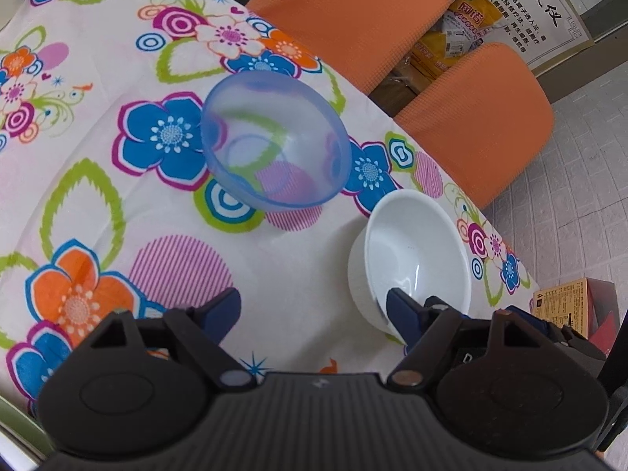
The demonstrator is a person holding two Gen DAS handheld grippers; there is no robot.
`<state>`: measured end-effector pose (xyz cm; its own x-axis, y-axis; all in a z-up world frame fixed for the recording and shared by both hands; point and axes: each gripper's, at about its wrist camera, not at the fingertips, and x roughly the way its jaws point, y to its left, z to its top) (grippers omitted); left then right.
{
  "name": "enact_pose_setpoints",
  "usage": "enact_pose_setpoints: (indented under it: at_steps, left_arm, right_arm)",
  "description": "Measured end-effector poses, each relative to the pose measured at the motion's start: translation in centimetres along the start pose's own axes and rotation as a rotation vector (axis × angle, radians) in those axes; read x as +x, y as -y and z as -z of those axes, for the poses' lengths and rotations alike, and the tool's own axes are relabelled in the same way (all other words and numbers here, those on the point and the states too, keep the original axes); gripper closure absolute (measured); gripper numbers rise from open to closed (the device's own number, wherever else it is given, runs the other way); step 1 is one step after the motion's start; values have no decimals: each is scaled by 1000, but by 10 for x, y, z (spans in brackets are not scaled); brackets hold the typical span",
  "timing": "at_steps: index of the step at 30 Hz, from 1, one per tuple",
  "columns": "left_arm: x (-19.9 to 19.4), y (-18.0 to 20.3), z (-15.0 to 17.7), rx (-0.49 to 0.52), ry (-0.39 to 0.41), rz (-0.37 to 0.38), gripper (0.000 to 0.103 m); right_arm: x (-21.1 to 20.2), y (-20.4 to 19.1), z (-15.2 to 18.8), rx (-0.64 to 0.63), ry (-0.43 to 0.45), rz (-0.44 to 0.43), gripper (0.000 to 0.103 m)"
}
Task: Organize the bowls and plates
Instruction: 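Move the left gripper to the white ceramic bowl rim and grasp it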
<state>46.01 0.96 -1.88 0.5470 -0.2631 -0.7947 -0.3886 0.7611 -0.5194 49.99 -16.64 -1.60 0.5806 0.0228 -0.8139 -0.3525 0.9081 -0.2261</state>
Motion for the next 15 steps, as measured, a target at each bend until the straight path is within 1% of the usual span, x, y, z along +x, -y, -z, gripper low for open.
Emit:
enact_pose_setpoints:
  at_steps: [2,5,7,10,11,13,14,15]
  left_arm:
    - [4,5,2,-2,-7,19,26]
    - [11,8,2,-9,-1,-3,26]
    - [14,5,1,-26,9,0,27]
    - [17,8,-2,-9,30,-16,29]
    - [17,10,-2,0,33,-16,30]
    - [21,14,-2,19,26,-6,35]
    - [22,16,-3,31,19,-1,47]
    - [24,18,-4,47,13,-3,56]
  right_arm:
    - [2,-3,-1,1,14,-2,16]
    - [8,-9,-1,-13,31,-19,16]
    - [9,-12,1,-34,61,-26,17]
    - [10,-13,3,-46,118,-61,18]
    - [9,-13,4,-43,136,-92,18]
    - [10,-15,5,-47,150,-136,19]
    - [10,-19,5,-65,154,-143,19]
    - [9,-22,5,-77,160,-146,19]
